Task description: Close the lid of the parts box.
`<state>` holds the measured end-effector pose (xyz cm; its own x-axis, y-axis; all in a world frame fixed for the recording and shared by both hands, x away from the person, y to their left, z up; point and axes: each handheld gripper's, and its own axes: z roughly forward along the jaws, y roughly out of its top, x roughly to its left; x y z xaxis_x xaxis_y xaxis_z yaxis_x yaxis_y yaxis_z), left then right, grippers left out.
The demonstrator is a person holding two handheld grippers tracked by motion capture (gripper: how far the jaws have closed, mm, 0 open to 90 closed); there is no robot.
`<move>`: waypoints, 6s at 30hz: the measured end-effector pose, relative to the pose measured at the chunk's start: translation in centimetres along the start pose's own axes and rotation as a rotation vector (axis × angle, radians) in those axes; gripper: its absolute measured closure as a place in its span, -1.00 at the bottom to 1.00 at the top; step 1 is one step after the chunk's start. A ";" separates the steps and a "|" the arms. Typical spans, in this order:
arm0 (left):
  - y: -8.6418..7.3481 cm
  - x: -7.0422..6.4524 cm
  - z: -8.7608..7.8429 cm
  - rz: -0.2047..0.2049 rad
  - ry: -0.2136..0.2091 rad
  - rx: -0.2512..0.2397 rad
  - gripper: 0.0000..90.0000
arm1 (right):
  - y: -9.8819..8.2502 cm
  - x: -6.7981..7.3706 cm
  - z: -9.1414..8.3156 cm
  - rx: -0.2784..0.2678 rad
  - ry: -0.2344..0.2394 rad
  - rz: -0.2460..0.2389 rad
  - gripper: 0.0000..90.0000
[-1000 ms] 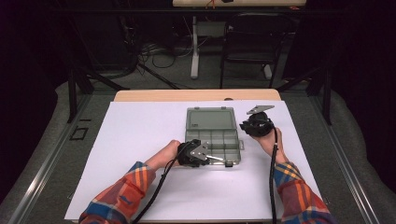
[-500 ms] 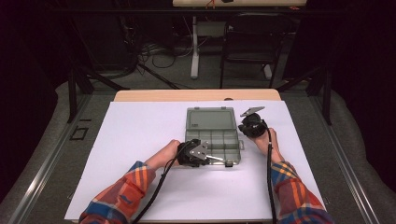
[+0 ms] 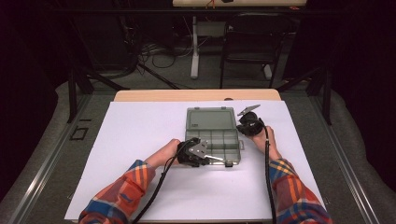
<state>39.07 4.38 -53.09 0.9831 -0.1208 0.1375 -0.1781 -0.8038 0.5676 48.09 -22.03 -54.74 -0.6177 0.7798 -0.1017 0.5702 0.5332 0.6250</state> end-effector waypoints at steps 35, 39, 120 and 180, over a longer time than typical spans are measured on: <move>0.4 0.6 0.1 0.041 -0.044 0.043 0.91 | 0.6 -1.0 1.0 -0.031 0.029 0.028 1.00; 0.4 0.7 0.2 0.044 -0.049 0.040 0.91 | 0.6 -1.1 1.1 -0.044 0.035 0.035 1.00; 0.9 0.8 0.7 0.050 -0.074 0.093 0.89 | 1.3 -1.3 -1.0 -0.286 -0.012 0.045 1.00; 0.7 2.1 -2.8 -0.043 0.181 -0.112 -0.30 | 0.6 -1.9 -3.2 -0.409 0.048 0.034 1.00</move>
<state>40.90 5.13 -50.14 0.9681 0.0263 0.2490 -0.1501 -0.7349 0.6614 47.92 -24.24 -51.72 -0.6323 0.7734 -0.0457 0.3344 0.3256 0.8844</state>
